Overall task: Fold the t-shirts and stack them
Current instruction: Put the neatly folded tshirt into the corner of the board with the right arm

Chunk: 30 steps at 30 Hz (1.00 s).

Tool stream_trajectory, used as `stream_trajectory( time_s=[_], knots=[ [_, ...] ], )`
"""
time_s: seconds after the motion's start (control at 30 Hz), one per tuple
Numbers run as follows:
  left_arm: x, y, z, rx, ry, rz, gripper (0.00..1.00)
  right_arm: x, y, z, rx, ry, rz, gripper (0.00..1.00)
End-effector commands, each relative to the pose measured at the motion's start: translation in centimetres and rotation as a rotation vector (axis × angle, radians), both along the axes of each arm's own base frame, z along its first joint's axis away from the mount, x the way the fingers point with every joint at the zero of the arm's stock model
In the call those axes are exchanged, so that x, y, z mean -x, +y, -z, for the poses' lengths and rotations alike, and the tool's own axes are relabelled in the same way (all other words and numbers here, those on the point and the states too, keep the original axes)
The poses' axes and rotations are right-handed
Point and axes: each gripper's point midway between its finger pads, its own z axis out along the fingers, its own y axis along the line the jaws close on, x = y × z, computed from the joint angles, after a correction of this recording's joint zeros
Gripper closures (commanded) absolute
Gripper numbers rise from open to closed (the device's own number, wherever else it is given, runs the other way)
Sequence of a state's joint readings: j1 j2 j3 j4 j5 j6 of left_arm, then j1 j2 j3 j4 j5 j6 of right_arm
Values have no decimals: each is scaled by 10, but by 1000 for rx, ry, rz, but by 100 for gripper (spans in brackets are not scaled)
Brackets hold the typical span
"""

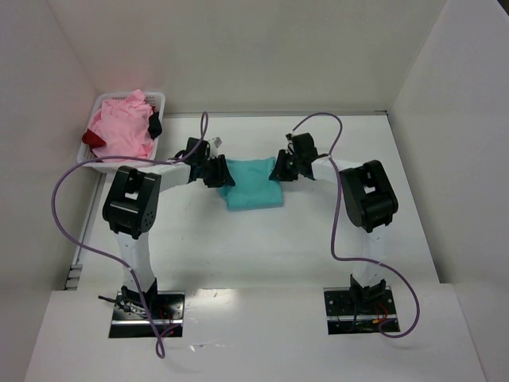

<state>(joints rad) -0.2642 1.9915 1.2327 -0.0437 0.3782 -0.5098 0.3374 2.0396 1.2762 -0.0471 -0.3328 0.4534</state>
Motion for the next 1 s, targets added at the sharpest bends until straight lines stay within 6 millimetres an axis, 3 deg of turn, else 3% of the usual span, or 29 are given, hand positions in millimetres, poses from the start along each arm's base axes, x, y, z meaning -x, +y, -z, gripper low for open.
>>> stream_trajectory(
  time_s=[0.0, 0.23, 0.33, 0.37, 0.43, 0.53, 0.6, 0.63, 0.67, 0.77, 0.97],
  knots=[
    [-4, -9, -2, 45, -1, 28, 54, -12, -2, -1, 17, -24, 4, 76],
    [-8, -13, -7, 67, -31, 41, 76, -12, -6, 6, 39, -12, 20, 81],
    [-10, -16, -12, 55, -55, 38, 81, -19, -19, 0, 55, -26, 59, 84],
    [-18, -23, -23, 65, -93, 47, 81, -23, -25, -5, 60, -39, 78, 84],
    [-26, -25, -20, 65, -93, 48, 81, -25, -33, -9, 65, -44, 87, 85],
    [-35, -44, -22, 96, -94, 70, 81, -33, -52, -16, 70, -55, 132, 88],
    [-37, -57, -19, 100, -102, 91, 75, -37, -69, -15, 86, -52, 163, 89],
    [-38, -65, -25, 110, -110, 99, 52, -40, -75, -19, 84, -60, 175, 89],
    [-45, -68, -29, 115, -124, 99, 41, -39, -81, -15, 95, -56, 176, 89],
    [-49, -82, -31, 126, -130, 127, 20, -44, -107, -13, 107, -50, 218, 89],
    [-59, -83, -51, 118, -169, 121, 3, -62, -157, -19, 147, -67, 250, 89]
  ],
)
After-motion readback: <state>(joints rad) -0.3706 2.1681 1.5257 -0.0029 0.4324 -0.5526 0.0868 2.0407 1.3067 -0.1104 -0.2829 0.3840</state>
